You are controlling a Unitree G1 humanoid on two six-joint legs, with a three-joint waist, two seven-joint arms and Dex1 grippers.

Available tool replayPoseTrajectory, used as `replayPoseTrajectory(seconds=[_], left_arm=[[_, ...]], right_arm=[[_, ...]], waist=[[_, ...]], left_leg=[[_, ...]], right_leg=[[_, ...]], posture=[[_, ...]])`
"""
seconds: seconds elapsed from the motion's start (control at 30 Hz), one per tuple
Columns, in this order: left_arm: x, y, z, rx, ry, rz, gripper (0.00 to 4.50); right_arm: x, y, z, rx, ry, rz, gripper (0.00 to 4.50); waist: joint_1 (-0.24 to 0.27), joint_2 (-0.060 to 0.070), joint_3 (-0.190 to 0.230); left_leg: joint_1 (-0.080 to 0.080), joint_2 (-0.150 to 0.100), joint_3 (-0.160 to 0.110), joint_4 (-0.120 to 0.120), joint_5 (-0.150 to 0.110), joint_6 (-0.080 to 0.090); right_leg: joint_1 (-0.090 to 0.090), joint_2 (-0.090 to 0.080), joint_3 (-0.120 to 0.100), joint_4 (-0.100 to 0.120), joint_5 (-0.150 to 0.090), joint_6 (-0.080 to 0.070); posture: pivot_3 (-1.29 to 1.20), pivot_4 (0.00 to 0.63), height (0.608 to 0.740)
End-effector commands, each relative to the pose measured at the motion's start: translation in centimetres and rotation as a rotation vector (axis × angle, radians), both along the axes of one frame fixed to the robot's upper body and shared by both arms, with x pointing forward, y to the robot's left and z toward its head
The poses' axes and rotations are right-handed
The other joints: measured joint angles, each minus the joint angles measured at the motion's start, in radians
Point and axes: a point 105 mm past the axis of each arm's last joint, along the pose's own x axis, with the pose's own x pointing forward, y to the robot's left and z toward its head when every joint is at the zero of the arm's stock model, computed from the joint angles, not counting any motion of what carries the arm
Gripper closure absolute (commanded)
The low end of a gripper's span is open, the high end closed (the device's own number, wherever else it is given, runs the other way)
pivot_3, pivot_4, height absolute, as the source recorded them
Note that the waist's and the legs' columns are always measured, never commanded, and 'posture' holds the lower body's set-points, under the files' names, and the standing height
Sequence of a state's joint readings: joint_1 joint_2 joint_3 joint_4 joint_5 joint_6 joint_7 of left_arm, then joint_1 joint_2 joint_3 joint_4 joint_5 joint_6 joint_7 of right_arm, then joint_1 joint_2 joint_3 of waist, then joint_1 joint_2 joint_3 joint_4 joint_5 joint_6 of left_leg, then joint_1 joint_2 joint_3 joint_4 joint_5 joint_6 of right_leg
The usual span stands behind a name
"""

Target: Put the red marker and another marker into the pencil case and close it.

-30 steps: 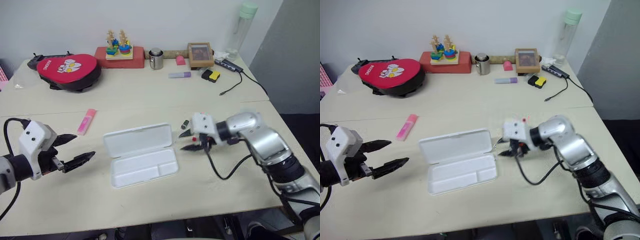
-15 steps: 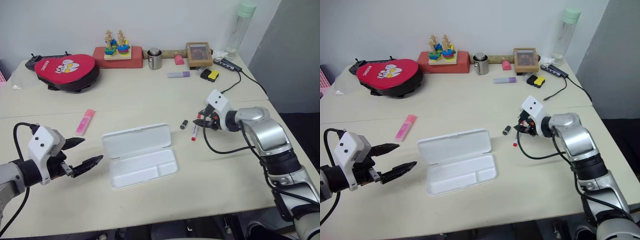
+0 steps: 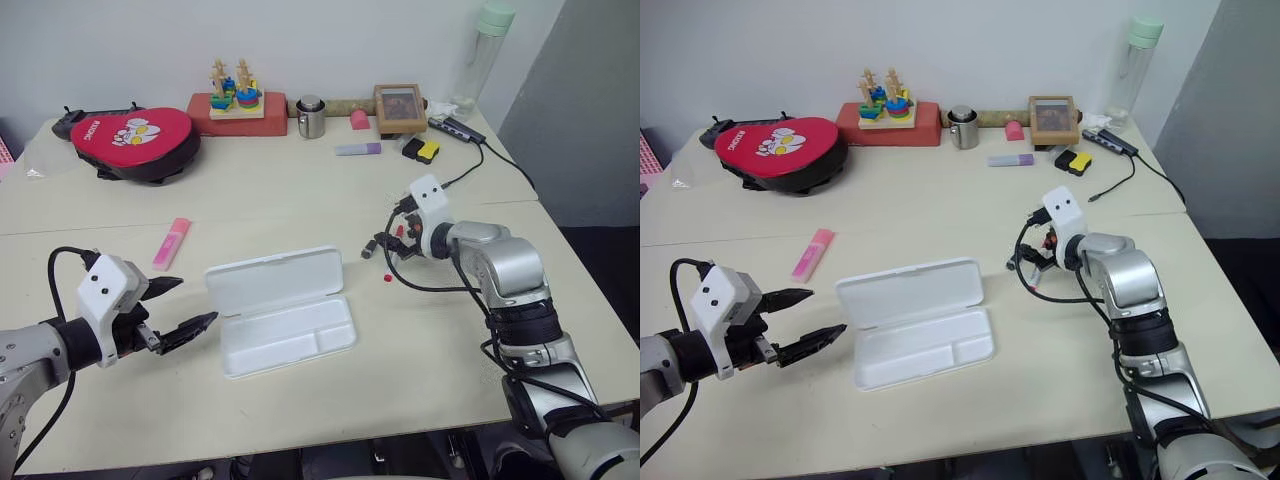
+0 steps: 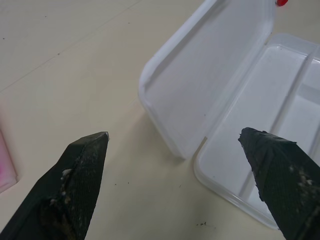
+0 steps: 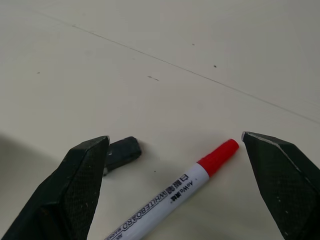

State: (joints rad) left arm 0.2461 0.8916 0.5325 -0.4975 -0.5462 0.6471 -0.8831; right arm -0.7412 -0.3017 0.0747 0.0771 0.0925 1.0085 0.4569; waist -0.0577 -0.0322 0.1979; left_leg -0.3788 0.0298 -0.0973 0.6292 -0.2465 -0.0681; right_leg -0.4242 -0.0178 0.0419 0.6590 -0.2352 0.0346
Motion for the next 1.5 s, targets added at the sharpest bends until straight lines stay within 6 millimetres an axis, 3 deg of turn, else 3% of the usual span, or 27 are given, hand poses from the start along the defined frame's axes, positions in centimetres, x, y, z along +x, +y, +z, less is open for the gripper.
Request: replayPoseTrajectory(seconds=[0.03,0.3,0.5,0.6,0.73,0.9,1.07,1.23,1.5], left_arm=[[-0.1,-0.4,0.3,0.009,-0.021,-0.009,0.0],[0.0,-0.4,0.3,0.011,-0.025,-0.003,0.0],[0.0,-0.4,0.3,0.008,-0.025,0.0,0.0],[0.1,-0.5,0.2,0.004,-0.025,-0.002,0.0],[0.1,-0.6,0.1,0.002,-0.023,-0.003,0.0],[0.0,-0.6,0.1,0.0,-0.022,-0.002,0.0],[0.0,-0.7,0.1,-0.003,-0.019,-0.006,0.0],[0.1,-0.7,0.0,-0.004,-0.015,-0.007,0.0],[0.1,-0.5,0.0,-0.001,-0.015,-0.001,0.0]], right_arm=[[0.4,-0.6,0.9,0.003,-0.034,-0.038,0.03],[-0.2,-1.2,-2.0,-0.027,0.059,-0.051,0.03],[-0.8,-0.9,-2.9,-0.036,0.08,-0.025,0.03],[-1.1,-0.7,-2.9,-0.041,0.075,-0.008,0.57],[-1.4,-0.5,-2.8,-0.044,0.072,0.015,1.71],[-1.6,-0.5,-2.7,-0.041,0.073,0.023,2.74],[-1.5,-0.8,-2.7,-0.035,0.082,0.015,4.14],[-1.5,-0.9,-2.7,-0.044,0.078,0.025,4.23],[-1.8,-1.9,0.0,-0.064,0.002,0.133,4.23]], waist=[[0.0,0.0,0.0],[-0.001,0.0,0.0],[0.0,0.0,0.0],[0.0,0.0,0.0],[0.0,0.0,0.0],[0.0,0.0,0.0],[0.0,0.0,0.0],[0.0,0.0,0.0],[0.001,0.0,0.0]], left_leg=[[0.0,0.0,0.0,0.0,0.0,0.0],[0.0,0.0,0.0,0.0,0.0,0.0],[0.0,0.0,0.0,0.0,0.0,0.0],[0.0,0.0,0.0,0.0,0.0,0.0],[0.0,0.0,0.0,0.0,0.0,0.0],[0.0,0.0,0.0,0.0,0.0,0.0],[0.0,0.0,0.0,0.0,0.0,0.0],[0.0,0.0,0.0,0.0,0.0,0.0],[0.0,0.0,0.0,0.0,0.0,0.0]], right_leg=[[0.0,0.0,0.0,0.0,0.0,0.0],[0.0,0.0,0.0,0.0,0.0,0.0],[0.0,0.0,0.0,0.0,0.0,0.0],[0.0,0.0,0.0,0.0,0.0,0.0],[0.0,0.0,0.0,0.0,0.0,0.0],[0.0,0.0,0.0,0.0,0.0,0.0],[0.0,0.0,0.0,0.0,0.0,0.0],[0.0,0.0,0.0,0.0,0.0,0.0],[0.0,0.0,0.0,-0.001,0.0,0.0]], posture=[[0.0,0.15,0.74],[0.0,0.15,0.74],[0.0,0.15,0.74],[0.0,0.15,0.74],[0.0,0.15,0.74],[0.0,0.15,0.74],[0.0,0.15,0.74],[0.0,0.15,0.74],[0.0,0.15,0.74]])
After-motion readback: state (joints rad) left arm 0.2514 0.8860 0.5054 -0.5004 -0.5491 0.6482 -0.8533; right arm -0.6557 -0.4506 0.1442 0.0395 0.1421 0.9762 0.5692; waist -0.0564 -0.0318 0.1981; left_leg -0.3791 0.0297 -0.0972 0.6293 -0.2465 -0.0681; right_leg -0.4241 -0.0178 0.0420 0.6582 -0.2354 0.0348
